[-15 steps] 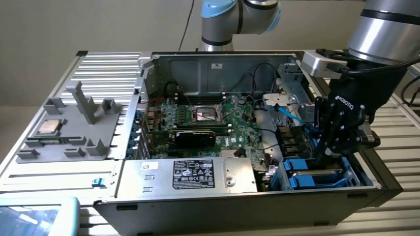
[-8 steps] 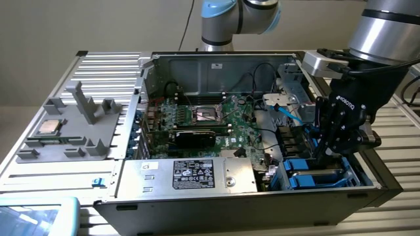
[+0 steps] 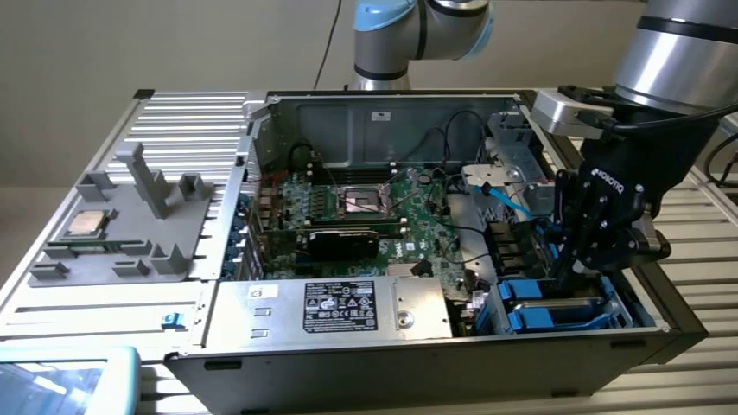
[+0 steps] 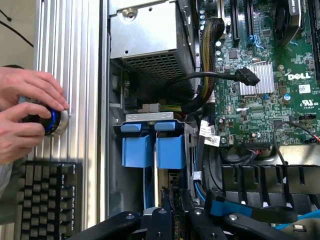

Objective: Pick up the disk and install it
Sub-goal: 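Insert the first disk wire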

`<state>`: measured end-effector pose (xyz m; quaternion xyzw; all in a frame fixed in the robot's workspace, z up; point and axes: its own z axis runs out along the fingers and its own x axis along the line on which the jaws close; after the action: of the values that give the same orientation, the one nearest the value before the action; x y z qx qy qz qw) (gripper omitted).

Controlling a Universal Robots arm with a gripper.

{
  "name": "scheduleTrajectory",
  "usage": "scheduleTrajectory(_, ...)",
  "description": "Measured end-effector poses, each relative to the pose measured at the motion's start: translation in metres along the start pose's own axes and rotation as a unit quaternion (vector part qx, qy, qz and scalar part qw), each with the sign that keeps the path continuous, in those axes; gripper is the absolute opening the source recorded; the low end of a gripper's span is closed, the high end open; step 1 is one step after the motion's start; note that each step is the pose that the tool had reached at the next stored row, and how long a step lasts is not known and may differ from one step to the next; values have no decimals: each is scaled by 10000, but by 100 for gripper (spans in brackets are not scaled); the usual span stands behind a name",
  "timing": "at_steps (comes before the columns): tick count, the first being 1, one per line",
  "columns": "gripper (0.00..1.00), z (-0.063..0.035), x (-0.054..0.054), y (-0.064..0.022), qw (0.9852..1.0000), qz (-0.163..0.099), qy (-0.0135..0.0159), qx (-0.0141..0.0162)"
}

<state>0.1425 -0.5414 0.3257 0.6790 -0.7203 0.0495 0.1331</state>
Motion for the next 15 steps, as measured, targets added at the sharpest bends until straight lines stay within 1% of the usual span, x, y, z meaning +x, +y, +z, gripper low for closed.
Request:
scheduleTrajectory(10, 16, 3, 0, 4, 10000, 1, -1, 5)
scheduleTrajectory(15, 16, 8, 0, 8, 10000, 4, -2, 16)
